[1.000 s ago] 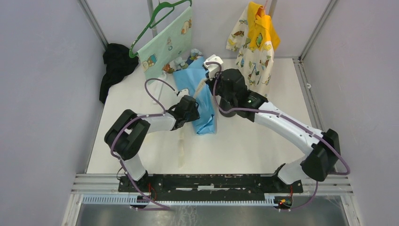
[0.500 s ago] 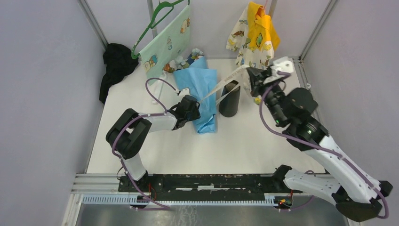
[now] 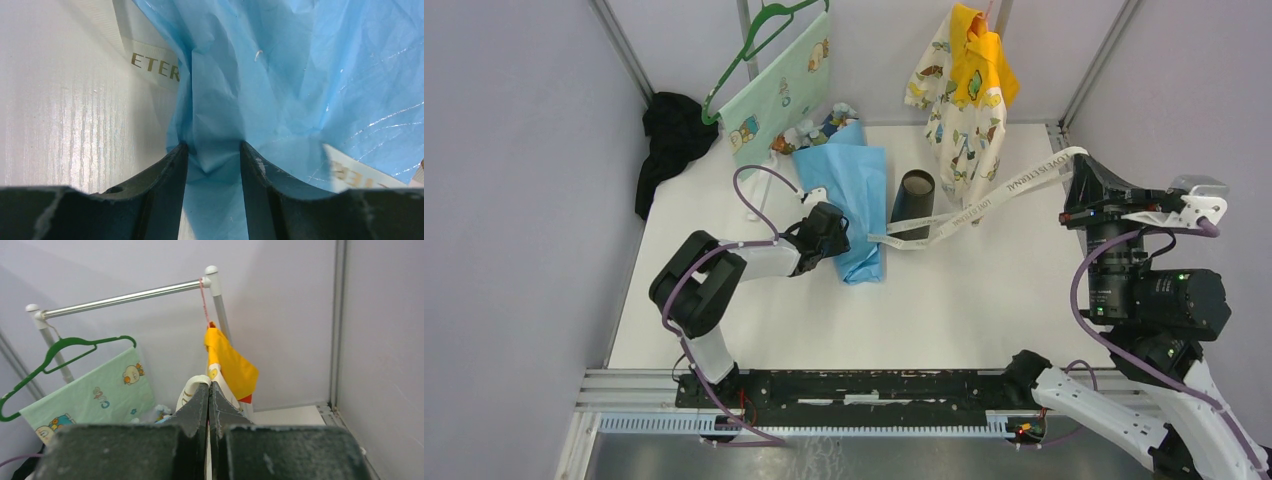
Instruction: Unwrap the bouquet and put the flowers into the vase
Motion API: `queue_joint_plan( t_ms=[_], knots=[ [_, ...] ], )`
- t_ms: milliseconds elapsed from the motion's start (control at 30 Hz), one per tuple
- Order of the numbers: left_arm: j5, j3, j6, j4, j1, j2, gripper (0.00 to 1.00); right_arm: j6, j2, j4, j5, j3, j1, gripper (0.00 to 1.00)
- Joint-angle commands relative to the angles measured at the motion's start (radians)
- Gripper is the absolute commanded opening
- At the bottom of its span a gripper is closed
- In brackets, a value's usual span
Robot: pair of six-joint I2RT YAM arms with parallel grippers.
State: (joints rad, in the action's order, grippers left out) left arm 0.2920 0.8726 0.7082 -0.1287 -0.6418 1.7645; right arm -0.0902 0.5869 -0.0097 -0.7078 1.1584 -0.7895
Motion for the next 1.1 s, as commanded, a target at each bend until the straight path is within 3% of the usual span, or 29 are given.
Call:
queue_joint_plan(
  t_ms=[0, 333, 467, 633, 867, 900, 967, 1067],
  knots=[
    [0.041, -0.011, 0.009, 0.085, 0.0, 0.001, 0.51, -0.033, 0.009, -0.021, -0.145, 0.046, 0.003, 0.0],
    [0.055, -0.008, 0.002, 0.103, 0.001, -0.027, 0.5, -0.061, -0.007, -0.014, -0.446, 0.075, 0.003, 0.0],
    [0.07, -0.009, -0.001, 0.124, 0.001, -0.076, 0.5, -0.055, 0.034, -0.028, -0.499, 0.068, 0.002, 0.0],
    [0.098, -0.001, -0.018, 0.191, -0.001, -0.182, 0.51, 0.027, 0.17, -0.163, -0.498, 0.084, 0.003, 0.01],
    [0.13, 0.012, -0.051, 0.257, -0.001, -0.351, 0.52, 0.263, 0.33, -0.349, -0.39, -0.054, 0.003, 0.08],
    [0.129, 0.019, -0.057, 0.269, -0.001, -0.365, 0.53, 0.282, 0.347, -0.367, -0.378, -0.07, 0.004, 0.1],
    [0.125, 0.034, -0.064, 0.289, -0.001, -0.389, 0.53, 0.309, 0.365, -0.381, -0.367, -0.094, 0.006, 0.24],
    [0.111, 0.034, -0.069, 0.297, -0.004, -0.436, 0.54, 0.313, 0.358, -0.366, -0.338, -0.112, 0.01, 0.54]
  ],
)
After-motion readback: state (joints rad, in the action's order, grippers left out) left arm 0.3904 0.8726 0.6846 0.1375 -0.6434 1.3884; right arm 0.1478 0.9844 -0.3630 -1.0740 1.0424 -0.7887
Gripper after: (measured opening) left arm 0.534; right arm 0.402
